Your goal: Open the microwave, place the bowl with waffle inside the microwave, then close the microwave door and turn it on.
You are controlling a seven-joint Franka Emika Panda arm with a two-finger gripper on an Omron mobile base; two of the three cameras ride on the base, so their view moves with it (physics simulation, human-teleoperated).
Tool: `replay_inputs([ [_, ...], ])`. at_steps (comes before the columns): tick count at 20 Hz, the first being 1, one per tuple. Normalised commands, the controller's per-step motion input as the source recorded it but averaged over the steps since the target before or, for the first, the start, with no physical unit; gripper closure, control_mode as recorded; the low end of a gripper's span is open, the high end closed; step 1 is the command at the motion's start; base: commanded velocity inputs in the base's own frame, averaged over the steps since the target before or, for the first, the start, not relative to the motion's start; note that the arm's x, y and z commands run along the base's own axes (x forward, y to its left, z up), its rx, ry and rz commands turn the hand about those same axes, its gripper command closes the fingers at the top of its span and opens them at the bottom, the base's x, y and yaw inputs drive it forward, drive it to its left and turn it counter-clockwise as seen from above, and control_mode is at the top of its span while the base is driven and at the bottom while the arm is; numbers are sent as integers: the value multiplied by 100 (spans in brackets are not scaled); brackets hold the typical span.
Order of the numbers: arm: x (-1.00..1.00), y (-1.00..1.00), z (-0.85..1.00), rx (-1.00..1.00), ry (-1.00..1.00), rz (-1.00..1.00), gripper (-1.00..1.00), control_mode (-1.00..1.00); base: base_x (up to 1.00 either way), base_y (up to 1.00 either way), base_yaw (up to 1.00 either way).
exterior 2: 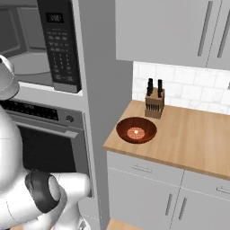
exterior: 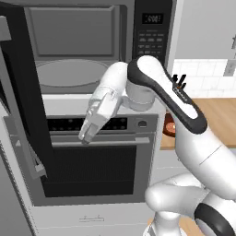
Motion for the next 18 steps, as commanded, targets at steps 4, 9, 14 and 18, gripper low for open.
replay_inputs([
  [4, -15, -100, 0, 16, -34, -19, 100, -100, 0, 0, 0],
  [9, -1, -100, 0, 4, -19, -33, 100, -100, 0, 0, 0],
  [14, -2, -100, -2, 0, -3, -45, 100, -100, 0, 0, 0],
  [18, -3, -100, -16, 0, 5, -52, 100, -100, 0, 0, 0],
])
